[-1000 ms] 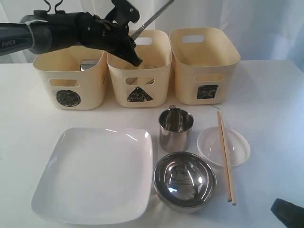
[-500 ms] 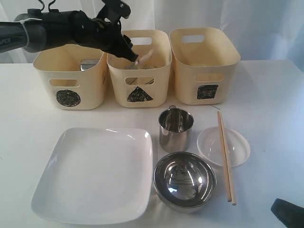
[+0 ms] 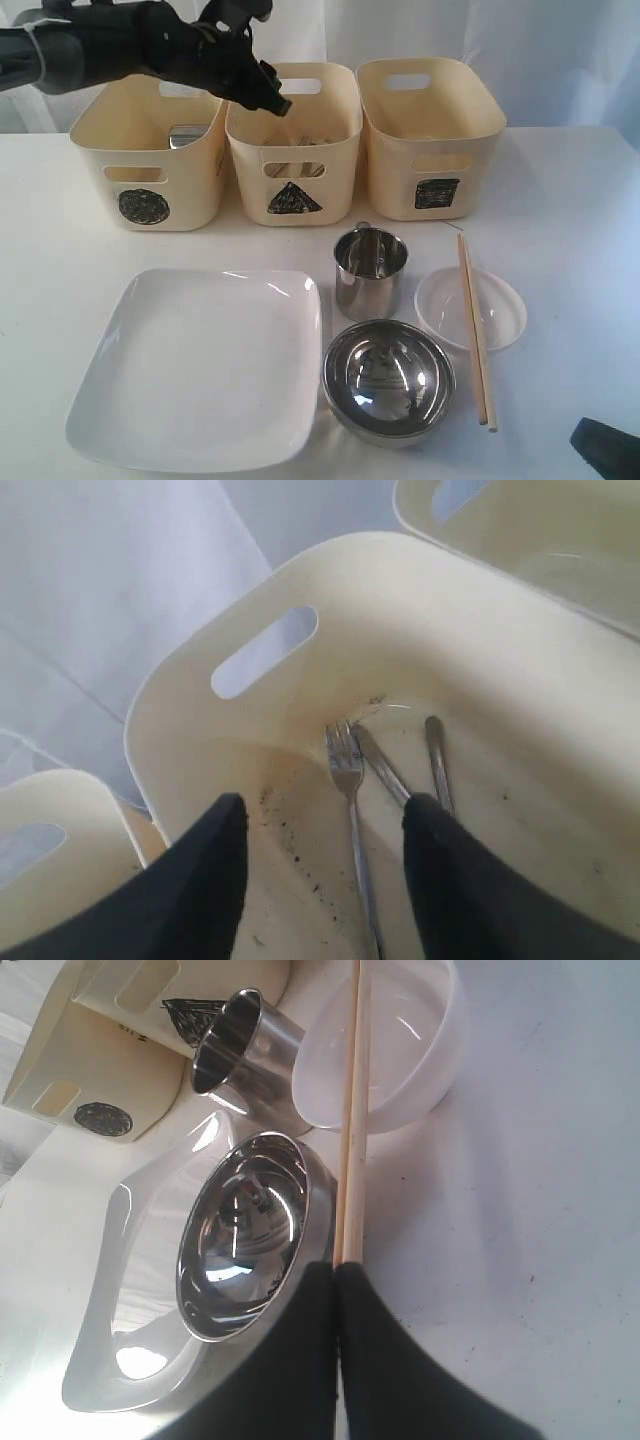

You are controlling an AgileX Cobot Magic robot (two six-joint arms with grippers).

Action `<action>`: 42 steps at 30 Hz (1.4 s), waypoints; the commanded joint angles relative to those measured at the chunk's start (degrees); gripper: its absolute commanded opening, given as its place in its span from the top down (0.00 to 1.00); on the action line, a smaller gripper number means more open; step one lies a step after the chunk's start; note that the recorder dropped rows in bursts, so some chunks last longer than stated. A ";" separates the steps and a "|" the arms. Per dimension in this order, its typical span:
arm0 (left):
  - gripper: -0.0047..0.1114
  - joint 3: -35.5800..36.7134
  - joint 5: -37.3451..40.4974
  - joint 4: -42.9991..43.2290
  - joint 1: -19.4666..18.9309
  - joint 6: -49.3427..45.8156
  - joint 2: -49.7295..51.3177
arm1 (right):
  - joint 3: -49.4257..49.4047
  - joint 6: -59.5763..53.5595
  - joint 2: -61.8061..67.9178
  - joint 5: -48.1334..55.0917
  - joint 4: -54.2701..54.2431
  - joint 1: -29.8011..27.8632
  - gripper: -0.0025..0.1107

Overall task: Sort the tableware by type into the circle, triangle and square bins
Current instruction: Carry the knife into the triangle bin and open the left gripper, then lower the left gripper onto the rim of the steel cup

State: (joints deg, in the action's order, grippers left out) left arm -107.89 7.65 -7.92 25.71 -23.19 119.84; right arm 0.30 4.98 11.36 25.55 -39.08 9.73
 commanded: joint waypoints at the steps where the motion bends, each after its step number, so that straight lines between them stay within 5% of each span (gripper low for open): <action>1: 0.50 -0.44 8.54 -1.15 1.24 0.97 -4.82 | -0.30 0.03 -0.38 -0.29 0.19 0.21 0.98; 13: 0.50 -0.44 41.75 -12.28 3.63 0.40 -8.39 | -0.30 0.03 -0.38 -0.29 0.19 0.21 0.98; 18: 0.50 -0.44 43.79 -16.05 4.85 0.81 -8.26 | -0.30 0.03 -0.38 -0.29 0.19 0.21 0.98; 23: 0.38 -0.44 45.91 -20.10 5.09 0.47 -5.46 | -0.30 0.03 -0.38 -0.29 0.19 0.21 0.98; 42: 0.38 -0.44 42.77 -21.84 5.83 2.07 2.46 | -0.30 0.03 -0.38 -0.29 0.19 0.21 0.98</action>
State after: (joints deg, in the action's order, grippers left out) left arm -107.98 49.85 -29.69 31.30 -22.18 121.42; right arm 0.30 4.98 11.36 25.55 -39.08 9.73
